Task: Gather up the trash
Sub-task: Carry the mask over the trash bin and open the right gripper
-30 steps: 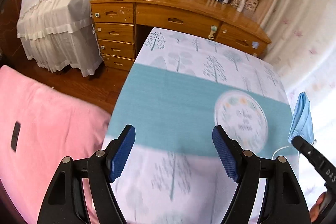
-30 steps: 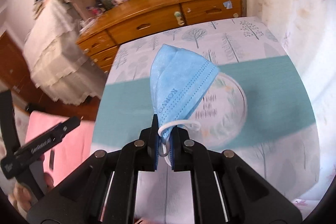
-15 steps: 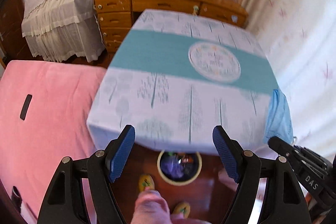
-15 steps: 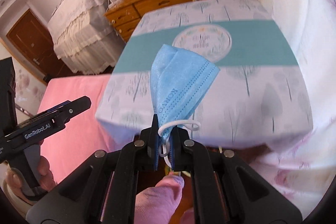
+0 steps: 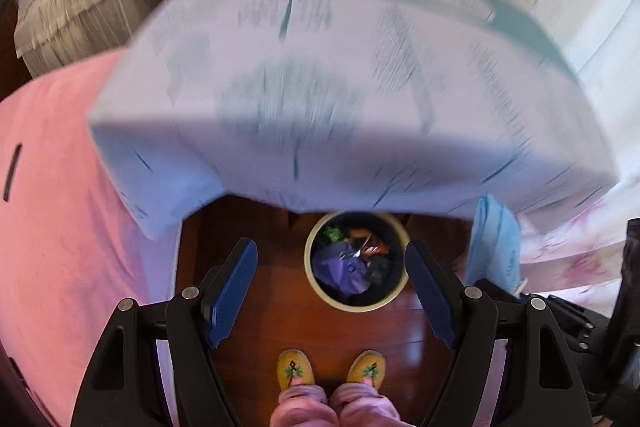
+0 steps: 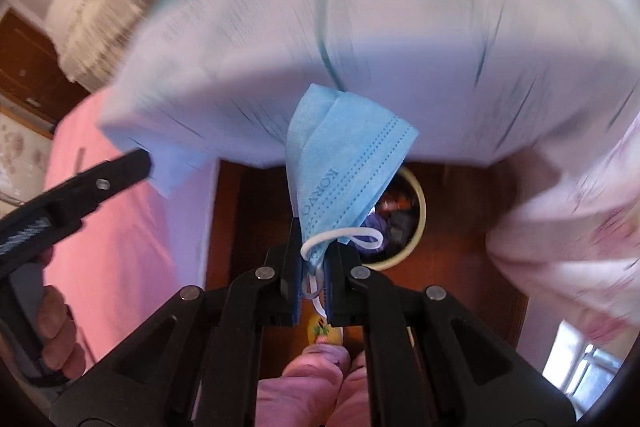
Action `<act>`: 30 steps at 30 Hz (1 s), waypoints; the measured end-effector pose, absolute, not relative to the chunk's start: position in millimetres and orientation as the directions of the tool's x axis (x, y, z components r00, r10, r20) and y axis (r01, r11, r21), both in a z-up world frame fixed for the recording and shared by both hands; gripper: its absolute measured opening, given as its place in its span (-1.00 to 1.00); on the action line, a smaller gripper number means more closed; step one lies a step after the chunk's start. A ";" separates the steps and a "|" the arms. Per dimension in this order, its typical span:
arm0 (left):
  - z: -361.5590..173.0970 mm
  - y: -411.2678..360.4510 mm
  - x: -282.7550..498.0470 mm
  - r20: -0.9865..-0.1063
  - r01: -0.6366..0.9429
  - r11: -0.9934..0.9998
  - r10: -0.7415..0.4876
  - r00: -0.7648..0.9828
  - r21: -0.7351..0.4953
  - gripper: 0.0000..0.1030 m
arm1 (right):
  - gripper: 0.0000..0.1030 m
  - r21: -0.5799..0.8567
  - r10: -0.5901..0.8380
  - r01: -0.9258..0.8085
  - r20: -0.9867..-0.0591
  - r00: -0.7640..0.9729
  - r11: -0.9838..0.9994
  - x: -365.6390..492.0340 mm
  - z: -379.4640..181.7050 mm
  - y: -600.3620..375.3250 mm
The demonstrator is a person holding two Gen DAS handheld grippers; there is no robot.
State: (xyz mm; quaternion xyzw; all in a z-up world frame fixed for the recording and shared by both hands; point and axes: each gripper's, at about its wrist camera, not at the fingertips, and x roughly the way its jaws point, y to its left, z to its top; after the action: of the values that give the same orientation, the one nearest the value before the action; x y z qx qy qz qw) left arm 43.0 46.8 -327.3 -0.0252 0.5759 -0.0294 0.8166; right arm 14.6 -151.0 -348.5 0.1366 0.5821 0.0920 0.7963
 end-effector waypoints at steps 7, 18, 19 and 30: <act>-441.1 54.6 38.7 -0.964 -0.006 1.000 -0.025 0.266 -0.028 0.51 | -0.89 0.300 0.274 0.095 -0.936 0.221 0.949 7.6 -494.6 -152.2; -559.5 66.6 62.1 -0.971 -0.002 1.000 0.007 0.239 0.006 0.51 | -0.78 0.228 0.211 0.110 -0.966 0.149 0.967 29.0 -644.3 -159.3; -566.6 68.2 62.8 -0.972 -0.008 1.000 0.004 0.237 0.002 0.51 | -0.55 0.225 0.207 0.112 -0.967 0.148 0.968 29.0 -649.8 -159.4; -618.8 56.7 76.2 -0.978 0.010 1.000 0.003 0.206 0.006 0.51 | 0.50 0.249 0.225 0.114 -0.956 0.190 0.962 44.7 -664.9 -158.2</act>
State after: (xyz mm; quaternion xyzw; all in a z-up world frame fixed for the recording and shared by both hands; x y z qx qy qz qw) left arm 76.2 56.7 -618.8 0.0054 0.6300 -0.0022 0.7766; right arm 44.7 -158.2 -664.9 0.1334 0.6353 0.0363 0.7598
